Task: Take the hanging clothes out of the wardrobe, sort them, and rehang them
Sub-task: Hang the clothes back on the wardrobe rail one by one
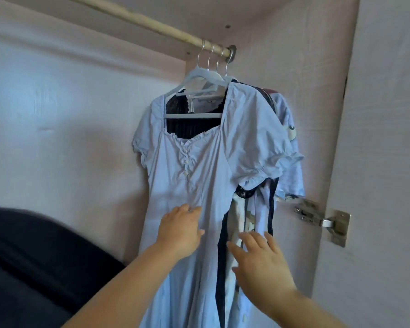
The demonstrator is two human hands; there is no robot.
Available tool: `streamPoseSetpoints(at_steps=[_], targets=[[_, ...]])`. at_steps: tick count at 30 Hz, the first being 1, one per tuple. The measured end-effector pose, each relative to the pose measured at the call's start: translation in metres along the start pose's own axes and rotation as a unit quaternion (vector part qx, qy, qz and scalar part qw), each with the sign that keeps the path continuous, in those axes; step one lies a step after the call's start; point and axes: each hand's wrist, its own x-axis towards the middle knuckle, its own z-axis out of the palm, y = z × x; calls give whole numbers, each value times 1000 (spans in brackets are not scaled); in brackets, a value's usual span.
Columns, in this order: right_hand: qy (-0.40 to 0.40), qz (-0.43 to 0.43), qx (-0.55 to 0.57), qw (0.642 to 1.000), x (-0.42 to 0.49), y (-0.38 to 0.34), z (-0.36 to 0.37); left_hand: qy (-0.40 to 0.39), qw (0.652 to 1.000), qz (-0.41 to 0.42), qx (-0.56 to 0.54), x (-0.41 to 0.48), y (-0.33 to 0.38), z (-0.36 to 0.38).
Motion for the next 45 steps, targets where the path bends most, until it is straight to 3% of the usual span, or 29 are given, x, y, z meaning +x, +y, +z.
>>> streamPoseSetpoints(at_steps=[9,18,24,29,33,45], targets=[[-145,50,29,988,-167,25,-27,-111,994,-24,4,-147,100,30],[-274,124,47,953,-321,66,-114,-182,981,52,50,-258,221,28],[-246,274,34,929,-436,89,-180,-199,965,168,43,-317,304,23],[-282,412,-3,866,-556,84,-251,-211,933,291,1,-387,379,19],[-300,500,-56,810,-650,54,-322,-221,887,404,-37,-464,443,9],[-250,761,-191,567,-894,-85,-576,-215,667,705,-109,-750,645,-100]])
